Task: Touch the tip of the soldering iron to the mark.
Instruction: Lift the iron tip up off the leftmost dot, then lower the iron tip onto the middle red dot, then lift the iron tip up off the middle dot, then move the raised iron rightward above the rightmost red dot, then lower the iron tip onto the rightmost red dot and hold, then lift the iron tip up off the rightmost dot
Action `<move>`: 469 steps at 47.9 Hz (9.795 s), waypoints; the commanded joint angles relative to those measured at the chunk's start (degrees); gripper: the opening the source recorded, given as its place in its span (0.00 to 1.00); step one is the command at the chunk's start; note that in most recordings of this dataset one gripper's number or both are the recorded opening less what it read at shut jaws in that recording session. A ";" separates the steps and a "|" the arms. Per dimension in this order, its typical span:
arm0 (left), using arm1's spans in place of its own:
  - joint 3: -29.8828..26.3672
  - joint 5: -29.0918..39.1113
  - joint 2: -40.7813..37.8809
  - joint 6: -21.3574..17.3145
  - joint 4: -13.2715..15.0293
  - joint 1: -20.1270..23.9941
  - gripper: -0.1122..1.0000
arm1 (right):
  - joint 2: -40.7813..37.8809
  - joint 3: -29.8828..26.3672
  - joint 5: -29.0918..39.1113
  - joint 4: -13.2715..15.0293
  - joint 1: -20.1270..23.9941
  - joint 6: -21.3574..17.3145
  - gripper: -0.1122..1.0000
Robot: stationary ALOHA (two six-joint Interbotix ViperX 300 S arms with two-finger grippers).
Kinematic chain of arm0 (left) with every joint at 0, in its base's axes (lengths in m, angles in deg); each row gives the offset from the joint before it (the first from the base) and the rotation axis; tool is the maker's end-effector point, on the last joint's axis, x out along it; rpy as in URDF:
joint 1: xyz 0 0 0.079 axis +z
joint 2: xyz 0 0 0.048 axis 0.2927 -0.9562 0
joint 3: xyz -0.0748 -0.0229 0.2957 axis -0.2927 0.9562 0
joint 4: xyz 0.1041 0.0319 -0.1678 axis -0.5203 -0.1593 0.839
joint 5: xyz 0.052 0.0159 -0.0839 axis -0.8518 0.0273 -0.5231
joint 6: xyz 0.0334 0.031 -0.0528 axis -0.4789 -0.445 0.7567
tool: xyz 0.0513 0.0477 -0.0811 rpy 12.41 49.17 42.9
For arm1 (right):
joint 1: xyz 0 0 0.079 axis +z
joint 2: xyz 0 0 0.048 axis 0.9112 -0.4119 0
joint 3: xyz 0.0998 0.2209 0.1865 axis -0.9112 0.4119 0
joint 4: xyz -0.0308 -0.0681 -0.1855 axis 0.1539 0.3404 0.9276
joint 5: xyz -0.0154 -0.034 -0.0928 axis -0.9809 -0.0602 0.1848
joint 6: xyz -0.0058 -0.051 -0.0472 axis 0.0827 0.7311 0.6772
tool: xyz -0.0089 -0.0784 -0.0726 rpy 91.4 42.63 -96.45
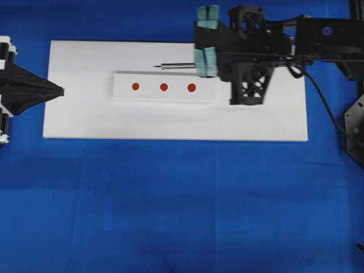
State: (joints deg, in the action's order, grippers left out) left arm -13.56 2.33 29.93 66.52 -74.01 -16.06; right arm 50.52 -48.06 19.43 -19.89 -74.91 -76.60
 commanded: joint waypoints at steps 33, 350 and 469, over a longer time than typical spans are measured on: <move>-0.70 -0.44 -0.26 0.00 -0.09 0.09 0.10 | 1.05 3.52 -1.85 -0.18 0.26 -0.44 0.16; -0.70 -0.26 -0.26 1.05 -0.09 0.18 0.10 | -0.18 12.92 -4.48 0.79 -1.23 -2.37 0.16; -0.79 -0.09 -0.18 1.23 -0.09 0.09 0.10 | 2.46 11.16 -3.87 0.79 -1.58 -2.29 0.16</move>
State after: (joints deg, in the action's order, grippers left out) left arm -13.65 2.68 29.93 67.66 -74.01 -16.06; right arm 49.91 -34.70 14.42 -19.01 -76.40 -78.89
